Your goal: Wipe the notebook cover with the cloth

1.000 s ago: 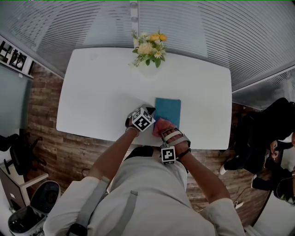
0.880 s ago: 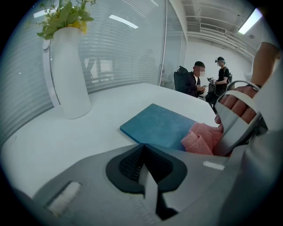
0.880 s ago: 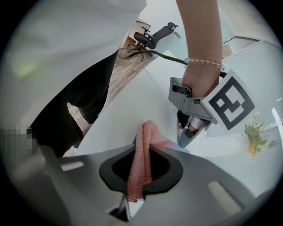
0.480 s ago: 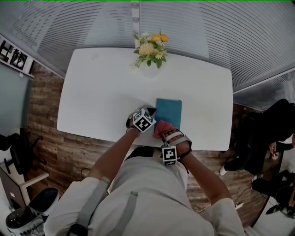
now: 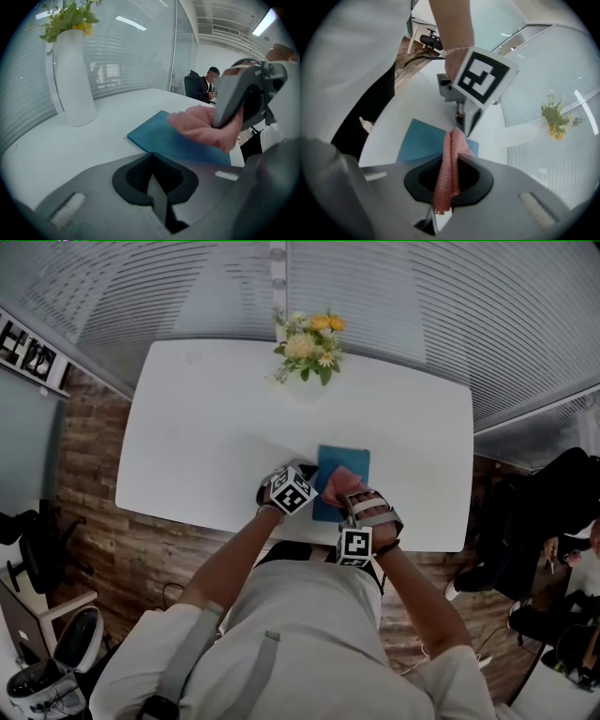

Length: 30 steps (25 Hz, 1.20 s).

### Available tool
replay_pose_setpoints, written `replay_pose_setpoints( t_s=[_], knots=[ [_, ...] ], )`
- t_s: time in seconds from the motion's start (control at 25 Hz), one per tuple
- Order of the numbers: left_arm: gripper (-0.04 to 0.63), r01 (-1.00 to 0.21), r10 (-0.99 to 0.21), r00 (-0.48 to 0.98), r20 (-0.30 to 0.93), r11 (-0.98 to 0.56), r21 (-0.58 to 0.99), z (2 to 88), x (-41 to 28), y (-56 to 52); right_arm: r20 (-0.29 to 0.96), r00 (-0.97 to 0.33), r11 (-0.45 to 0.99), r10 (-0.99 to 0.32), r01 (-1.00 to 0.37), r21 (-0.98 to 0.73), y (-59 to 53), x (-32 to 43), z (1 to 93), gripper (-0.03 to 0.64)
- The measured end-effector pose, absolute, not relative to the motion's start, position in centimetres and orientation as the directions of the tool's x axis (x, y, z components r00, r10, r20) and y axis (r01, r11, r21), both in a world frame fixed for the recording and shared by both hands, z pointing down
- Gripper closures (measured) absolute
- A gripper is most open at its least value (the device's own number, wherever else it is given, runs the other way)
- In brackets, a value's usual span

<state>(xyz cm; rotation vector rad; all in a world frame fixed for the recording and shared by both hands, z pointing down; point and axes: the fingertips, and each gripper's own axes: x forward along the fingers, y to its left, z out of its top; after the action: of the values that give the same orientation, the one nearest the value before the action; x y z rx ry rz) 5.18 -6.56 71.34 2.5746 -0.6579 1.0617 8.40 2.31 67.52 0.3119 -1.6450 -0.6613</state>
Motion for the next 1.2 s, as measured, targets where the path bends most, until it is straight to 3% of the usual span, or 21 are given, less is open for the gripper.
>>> replay_pose_setpoints(
  t_s=[0.36, 1.2],
  knots=[
    [0.594, -0.508, -0.301, 0.626, 0.719, -0.857, 0.084, 71.4, 5.2, -6.6, 0.749, -0.105, 0.734, -0.655, 0.147, 0.663, -5.4, 11.1, 67.3, 0.592],
    [0.595, -0.508, -0.302, 0.628, 0.718, -0.857, 0.084, 71.2, 5.3, -6.5, 0.762, -0.013, 0.743, -0.648, 0.207, 0.636, -11.5, 12.8, 71.4, 0.592]
  ],
)
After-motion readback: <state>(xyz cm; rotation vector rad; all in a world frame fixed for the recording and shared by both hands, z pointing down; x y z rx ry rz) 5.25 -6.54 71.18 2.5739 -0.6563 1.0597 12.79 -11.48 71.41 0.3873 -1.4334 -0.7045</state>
